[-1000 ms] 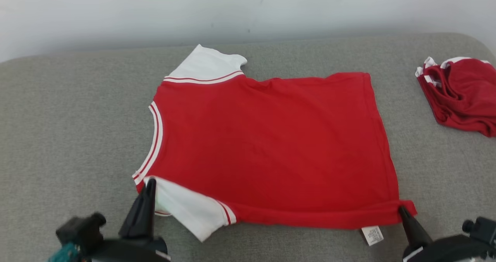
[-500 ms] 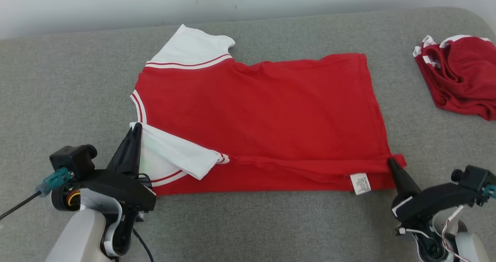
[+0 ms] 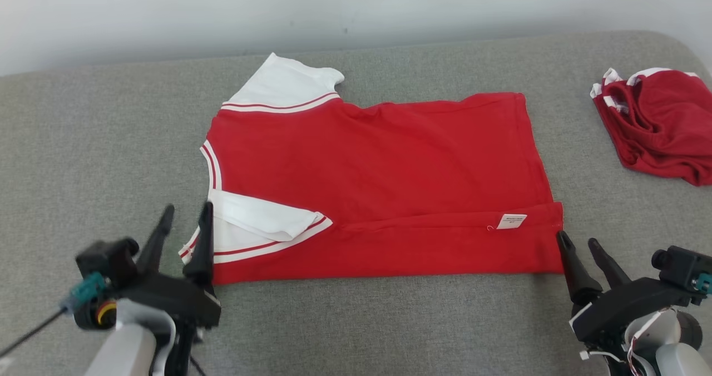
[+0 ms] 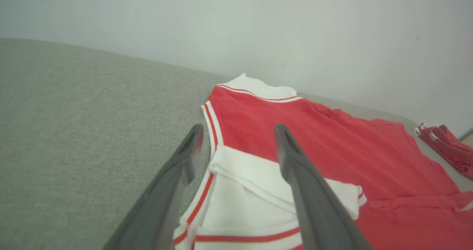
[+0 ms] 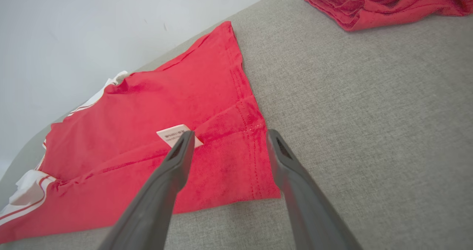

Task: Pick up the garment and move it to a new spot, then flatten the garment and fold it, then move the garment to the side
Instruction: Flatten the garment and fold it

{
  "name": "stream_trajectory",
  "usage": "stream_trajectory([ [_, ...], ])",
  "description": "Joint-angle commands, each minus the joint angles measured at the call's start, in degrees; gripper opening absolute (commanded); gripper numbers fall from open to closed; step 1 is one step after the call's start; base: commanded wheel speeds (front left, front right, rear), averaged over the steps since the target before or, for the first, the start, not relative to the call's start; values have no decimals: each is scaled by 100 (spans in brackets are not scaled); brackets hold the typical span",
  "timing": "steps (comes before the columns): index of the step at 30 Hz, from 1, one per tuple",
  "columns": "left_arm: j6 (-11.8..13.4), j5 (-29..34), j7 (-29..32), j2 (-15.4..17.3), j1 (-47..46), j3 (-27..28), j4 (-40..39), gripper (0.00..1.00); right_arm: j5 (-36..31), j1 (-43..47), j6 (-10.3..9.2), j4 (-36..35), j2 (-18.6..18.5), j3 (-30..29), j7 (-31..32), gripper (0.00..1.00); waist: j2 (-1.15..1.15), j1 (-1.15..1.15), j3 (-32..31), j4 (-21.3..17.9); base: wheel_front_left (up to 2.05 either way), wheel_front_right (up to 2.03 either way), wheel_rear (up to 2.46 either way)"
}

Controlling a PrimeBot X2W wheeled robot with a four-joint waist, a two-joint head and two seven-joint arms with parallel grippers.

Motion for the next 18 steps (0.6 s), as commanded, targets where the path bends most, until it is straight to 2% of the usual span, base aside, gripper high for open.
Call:
stream_trajectory([
  [1,24,71,-54,37,216,-27,-26,100,-121,97,-14,-10,-120,59,-105,100,-1,0,-70,18,0,0,0],
  [10,128,164,-28,60,944,-218,75,100,-493,152,-14,267,-281,294,-571,100,-1,0,-88,38,0,0,0],
  [18,165,163,21,20,730,-271,258,100,-608,-195,-14,818,-271,490,-823,100,-1,0,71,38,0,0,0],
])
